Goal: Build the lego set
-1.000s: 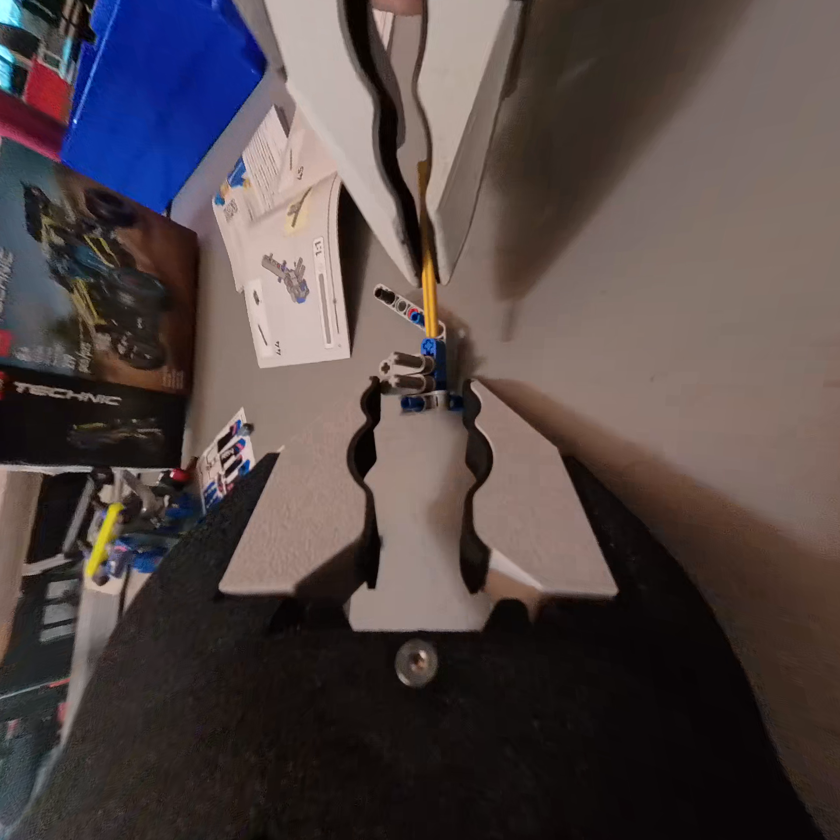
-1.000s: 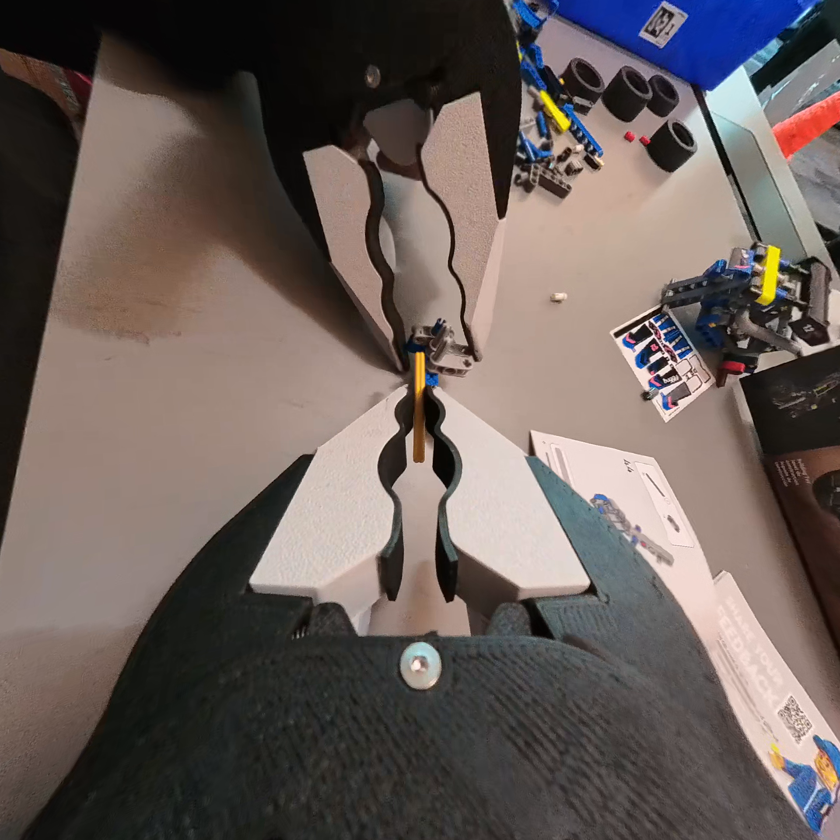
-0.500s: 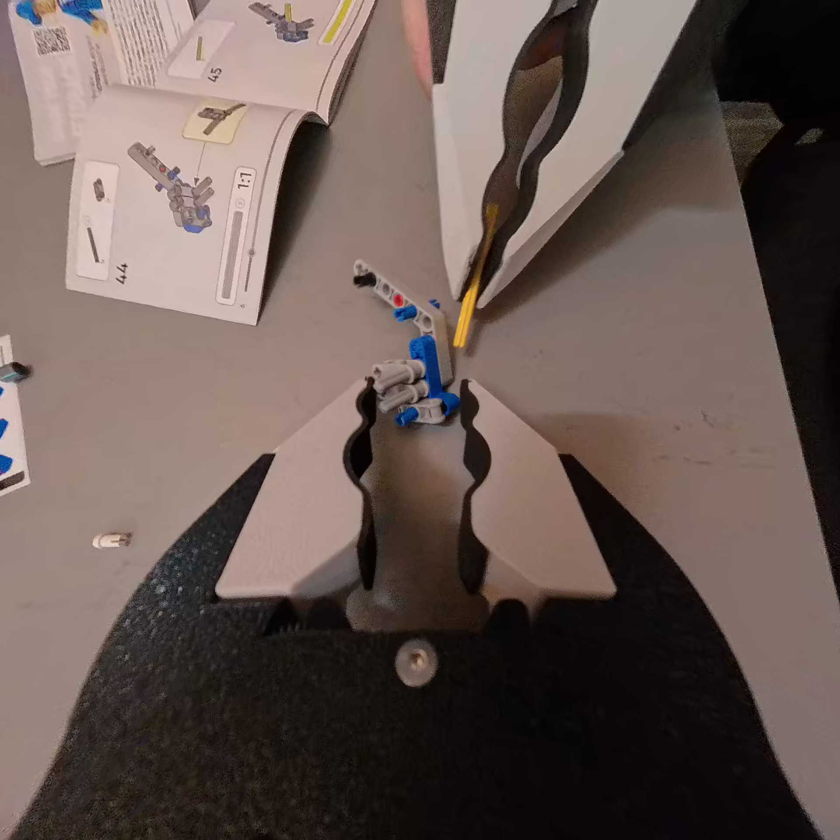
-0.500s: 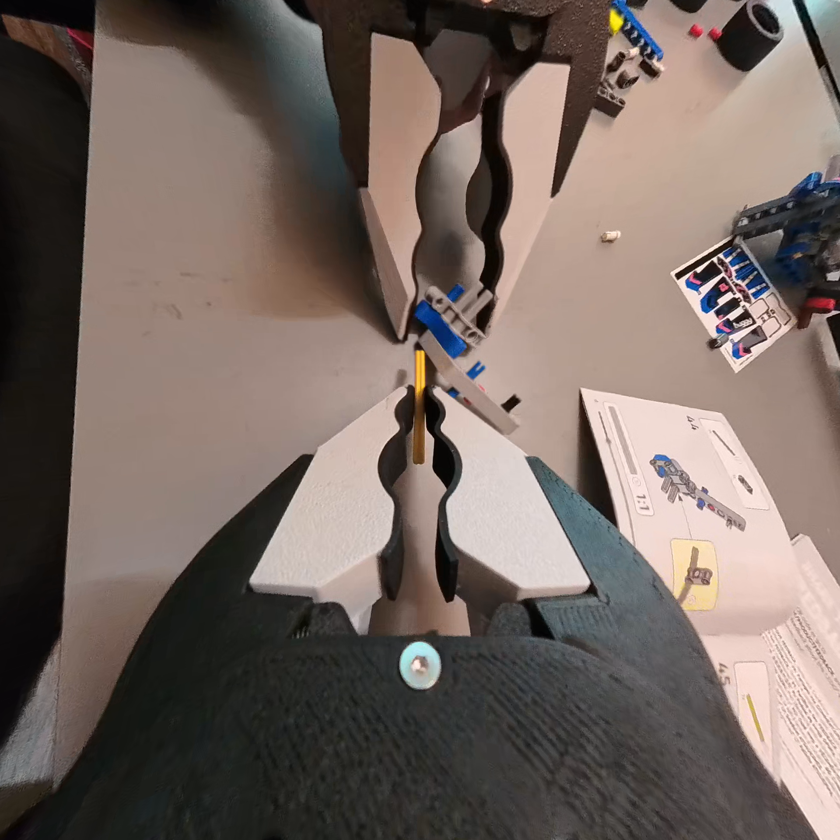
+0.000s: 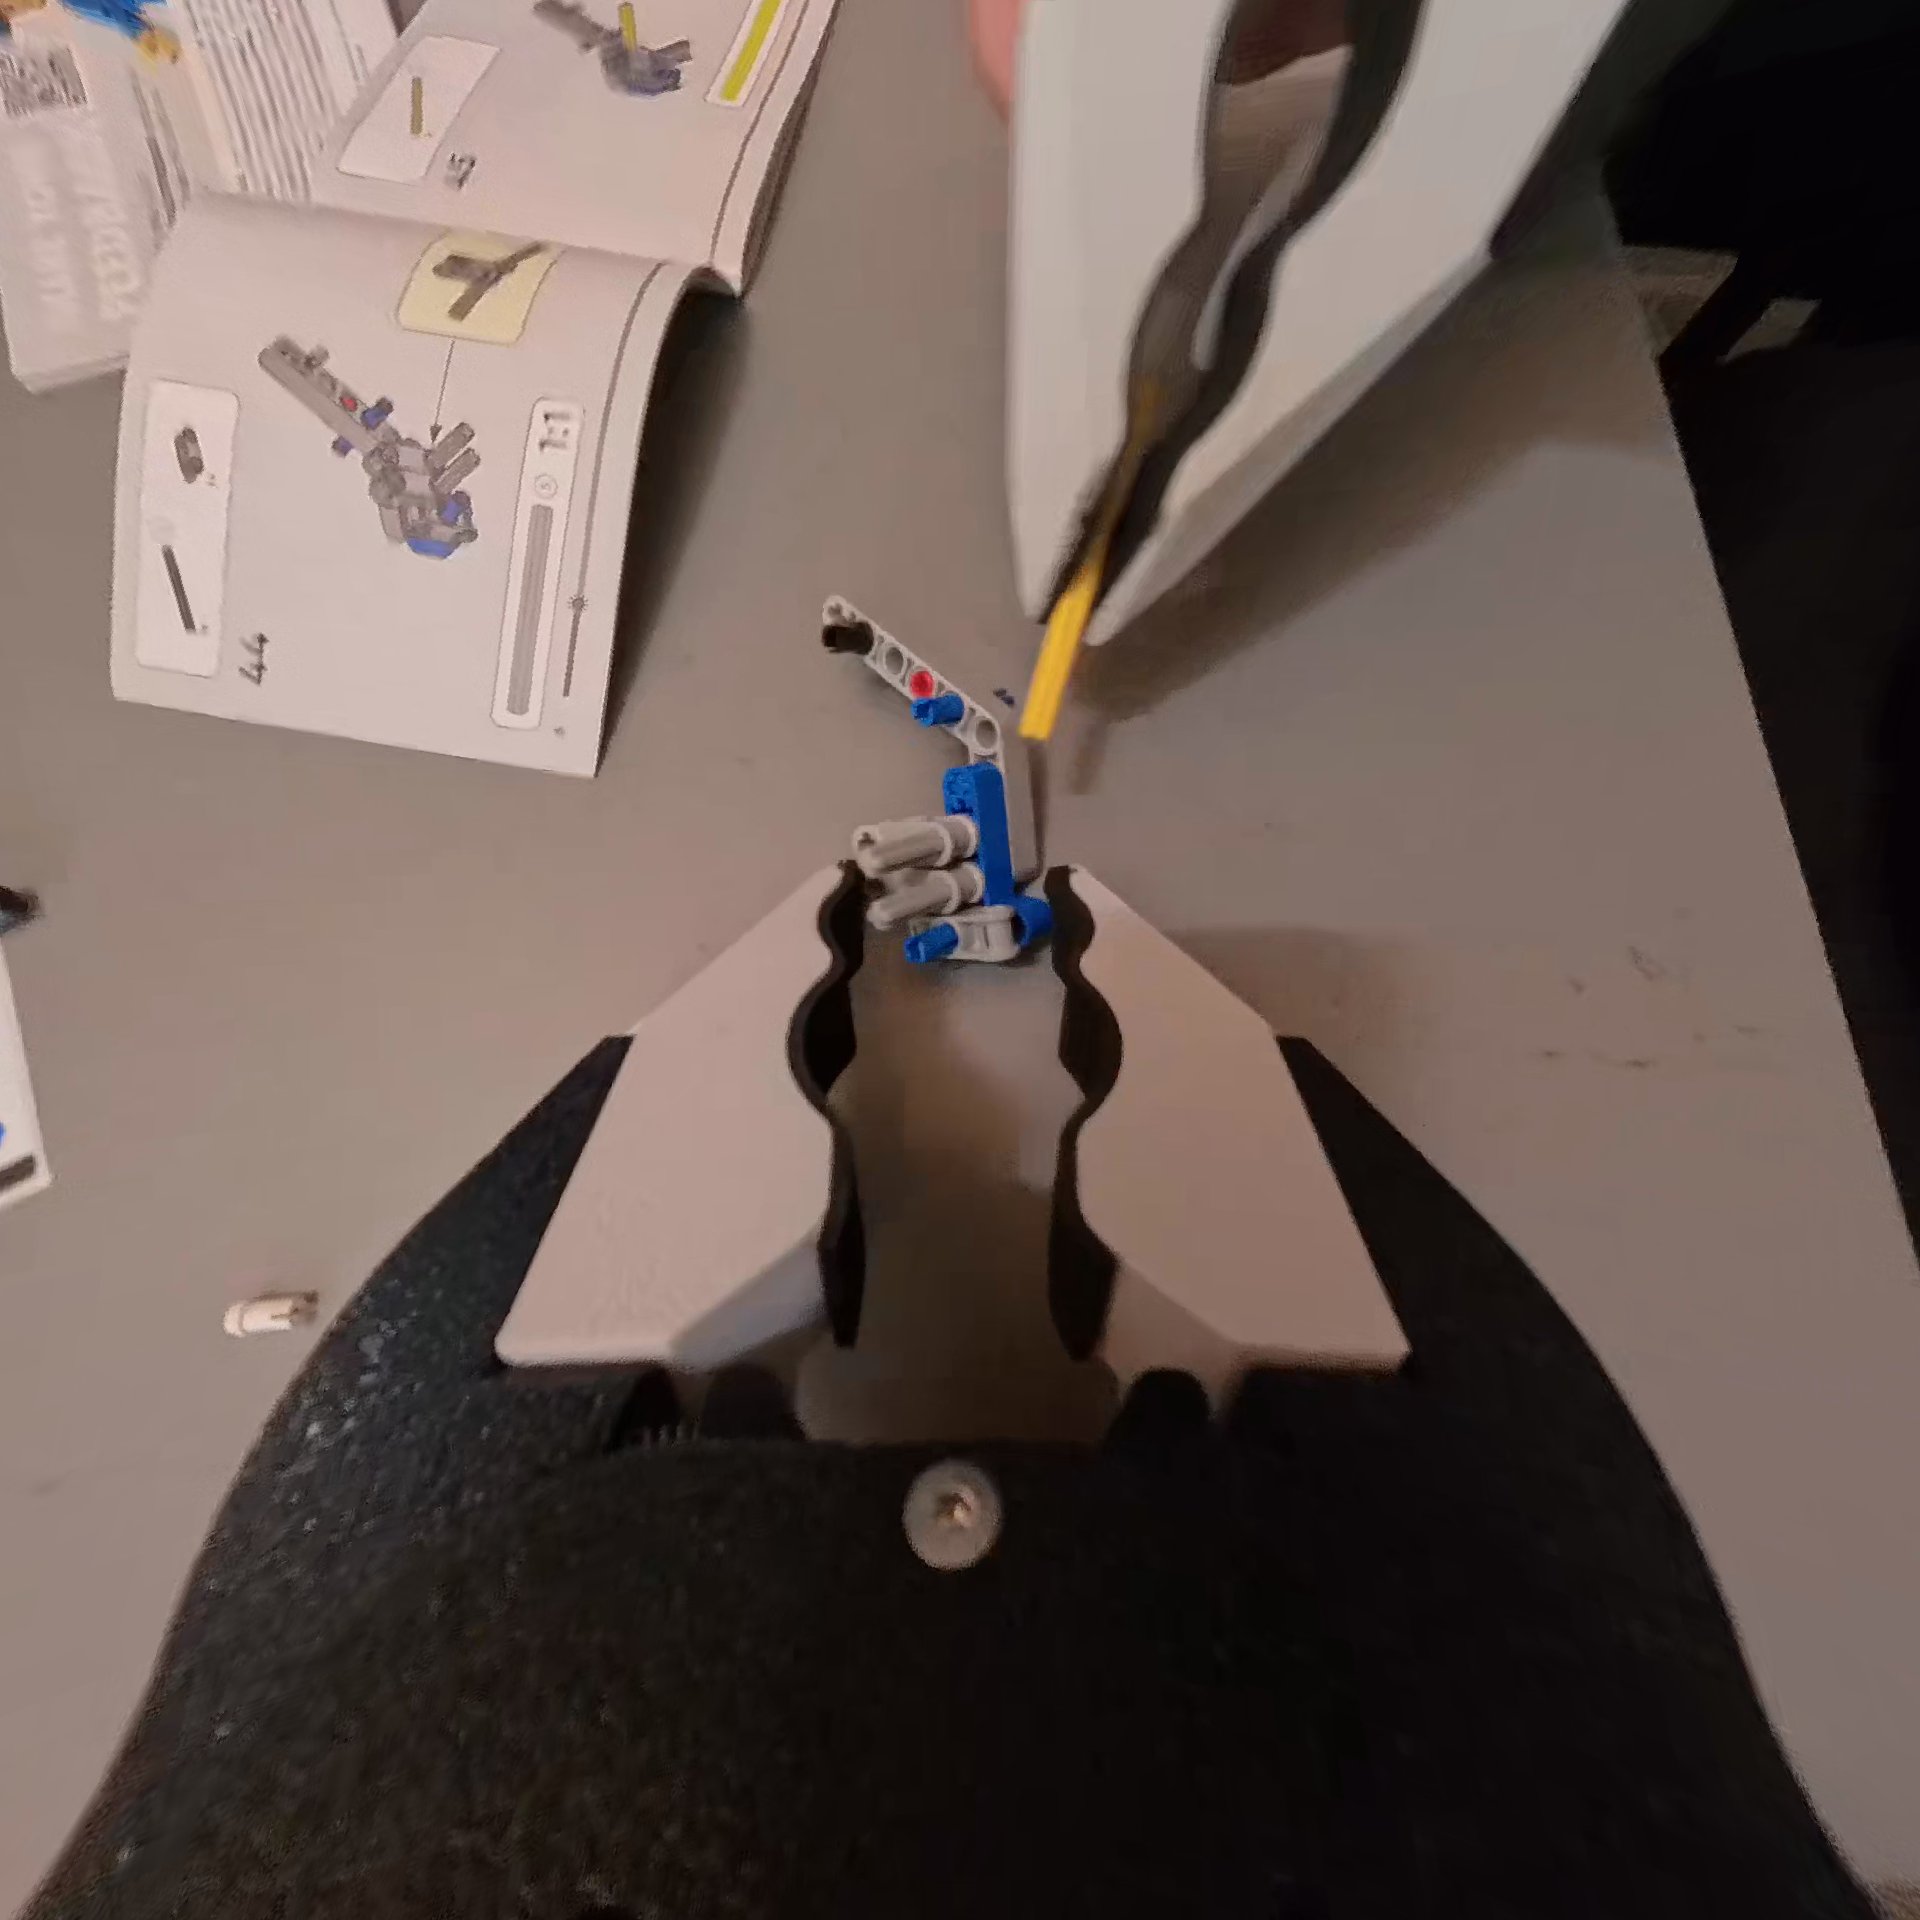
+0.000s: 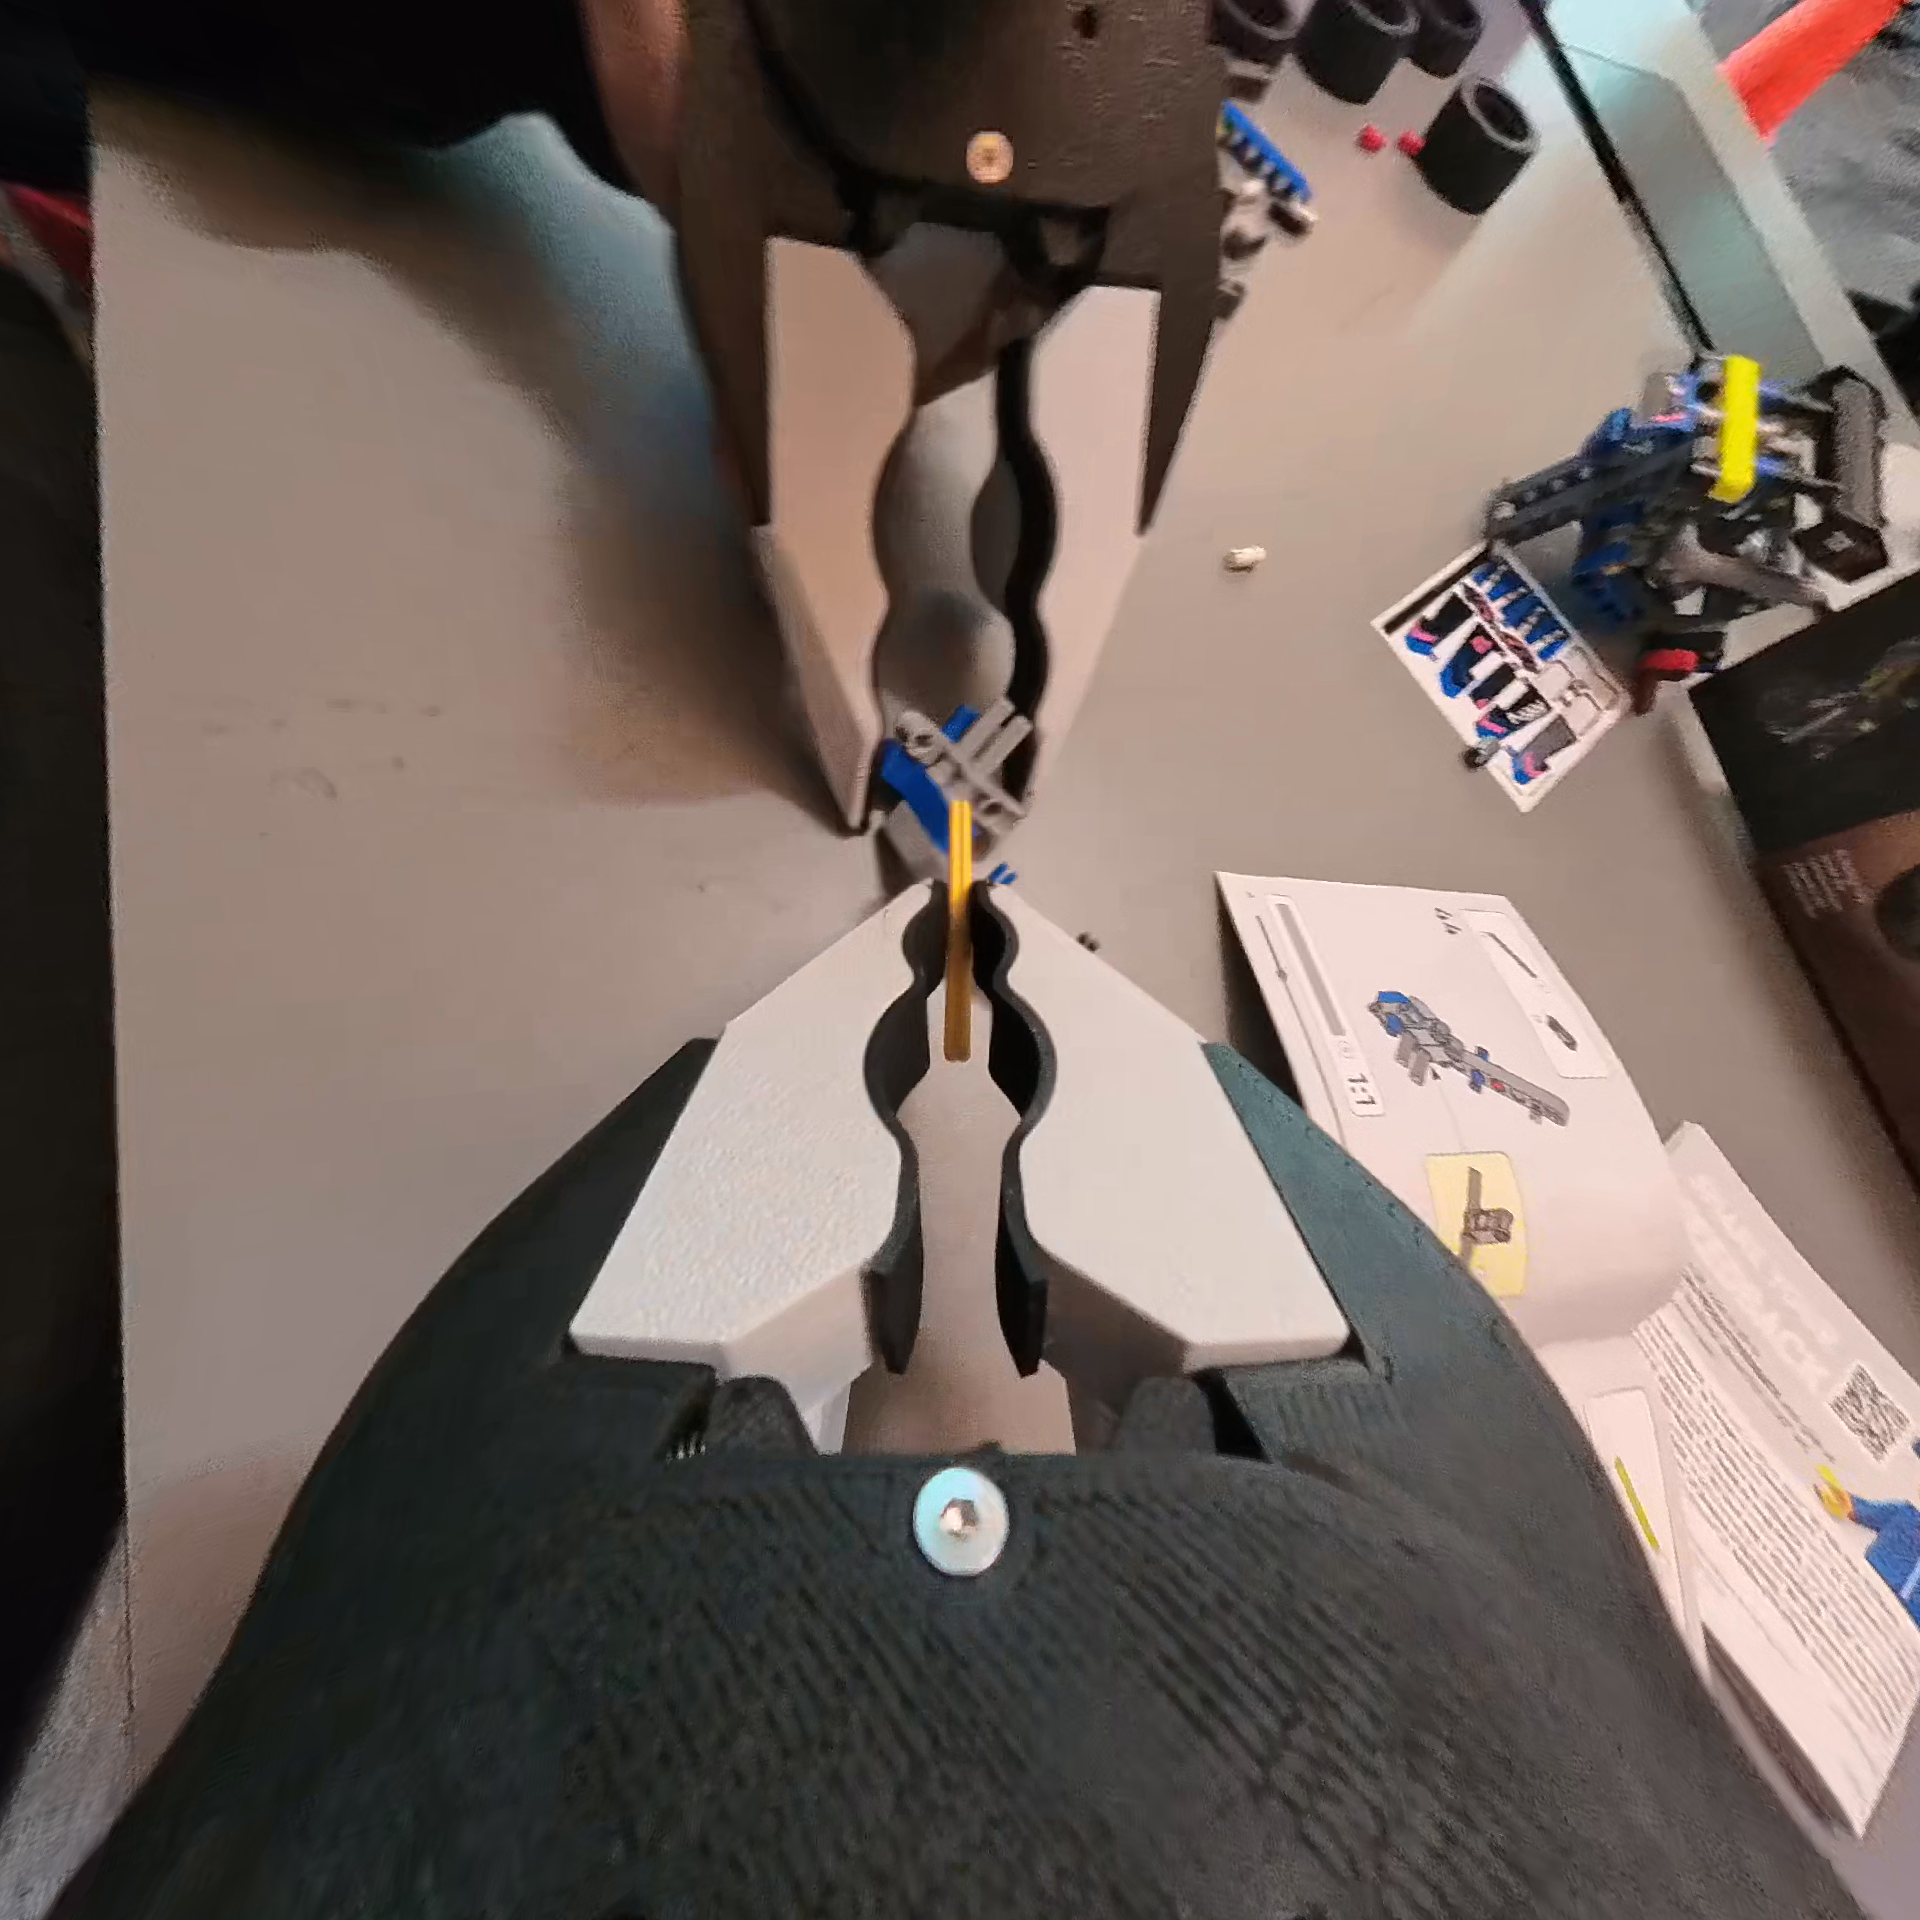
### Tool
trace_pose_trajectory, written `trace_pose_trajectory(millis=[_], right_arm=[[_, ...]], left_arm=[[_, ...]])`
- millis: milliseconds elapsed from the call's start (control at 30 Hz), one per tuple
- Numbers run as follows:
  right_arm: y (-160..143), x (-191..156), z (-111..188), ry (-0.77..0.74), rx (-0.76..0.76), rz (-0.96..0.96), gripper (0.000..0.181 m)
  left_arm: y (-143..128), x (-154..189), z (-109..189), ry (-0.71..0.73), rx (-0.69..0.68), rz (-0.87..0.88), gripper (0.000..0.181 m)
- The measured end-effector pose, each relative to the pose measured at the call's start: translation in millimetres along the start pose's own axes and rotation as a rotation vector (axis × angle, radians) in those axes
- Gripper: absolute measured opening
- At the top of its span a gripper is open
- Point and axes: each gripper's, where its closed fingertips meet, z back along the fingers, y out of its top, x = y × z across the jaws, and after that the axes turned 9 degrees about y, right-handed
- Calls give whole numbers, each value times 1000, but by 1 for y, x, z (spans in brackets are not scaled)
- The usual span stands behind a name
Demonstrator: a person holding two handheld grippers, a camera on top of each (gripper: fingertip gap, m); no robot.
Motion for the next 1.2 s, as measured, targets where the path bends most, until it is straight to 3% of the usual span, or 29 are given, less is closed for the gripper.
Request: trace_pose_trajectory(millis=[33, 267, 367, 633, 800, 1200], right_arm=[[-1, 3, 0, -24, -12, -13, 2], [-11, 9, 1, -93, -155, -28, 2], [-15, 14, -3, -100, -186, 6, 2], [-13, 12, -7, -49, -174, 138, 3], [-6, 12, -3, -7, -72, 131, 2], [-9, 8, -6, 92, -36, 166, 2]], left_arm=[[2, 1, 0, 22, 9, -28, 33], [10, -10, 4, 364, 29, -349, 33], [13, -10, 4, 444, 19, -476, 33], [15, -9, 4, 444, 41, -507, 33], [14, -6, 4, 412, 74, -500, 33], [15, -4, 4, 387, 97, -512, 33]])
